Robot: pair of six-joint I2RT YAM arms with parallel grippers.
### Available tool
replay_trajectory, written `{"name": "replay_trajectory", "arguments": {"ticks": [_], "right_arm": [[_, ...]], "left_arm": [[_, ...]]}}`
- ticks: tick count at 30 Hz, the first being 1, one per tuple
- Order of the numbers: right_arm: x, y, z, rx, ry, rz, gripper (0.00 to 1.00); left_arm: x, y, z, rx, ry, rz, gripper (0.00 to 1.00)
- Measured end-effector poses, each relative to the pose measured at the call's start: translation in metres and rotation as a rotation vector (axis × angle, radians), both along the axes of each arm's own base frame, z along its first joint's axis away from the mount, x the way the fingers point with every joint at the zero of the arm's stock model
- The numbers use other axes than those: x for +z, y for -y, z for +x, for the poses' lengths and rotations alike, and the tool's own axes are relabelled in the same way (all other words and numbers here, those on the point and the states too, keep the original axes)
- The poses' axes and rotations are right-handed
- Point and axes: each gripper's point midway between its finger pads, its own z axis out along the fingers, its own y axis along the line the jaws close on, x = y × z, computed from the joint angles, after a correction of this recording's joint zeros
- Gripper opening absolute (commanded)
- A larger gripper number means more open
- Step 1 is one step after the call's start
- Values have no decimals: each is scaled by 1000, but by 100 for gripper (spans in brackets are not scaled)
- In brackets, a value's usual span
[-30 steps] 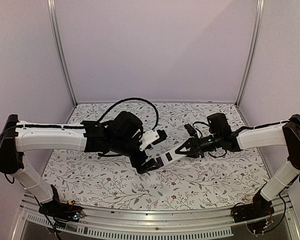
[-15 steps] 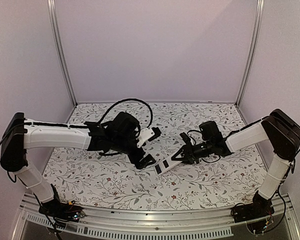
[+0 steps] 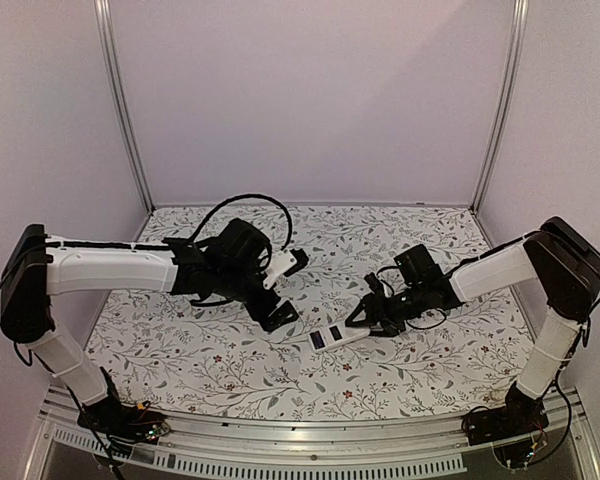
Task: Load the batteries into the remote control
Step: Place the remote control without the battery cover at the center of the board, then pick up the battery cover from the center of the board.
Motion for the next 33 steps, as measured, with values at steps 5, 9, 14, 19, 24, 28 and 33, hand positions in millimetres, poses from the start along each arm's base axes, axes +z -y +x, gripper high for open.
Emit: {"name": "replay_trajectory", "arguments": {"ticks": [5,9,14,19,24,28,33], "right_arm": [[2,17,1,-4,45,-128,76],[1,27,1,9,70,-197,74],[-2,32,-2,33,76,-231,70],[-3,36,-5,51,74,-245,66],[-4,37,-8,65,67,-244,65],[-3,38,-9,75,62,-238,65],[-3,38,-12,86,53,-231,64]], "left_arm": [[-6,-28,10,-10,-30,91,99],[-10,-52,14,-66,-64,147,97],[-16,-67,16,-143,-89,169,92],[-31,-77,23,-209,-132,181,86],[-58,-83,27,-256,-192,201,84],[-74,-83,24,-302,-215,221,84],[-86,-84,25,-341,-210,243,84]]}}
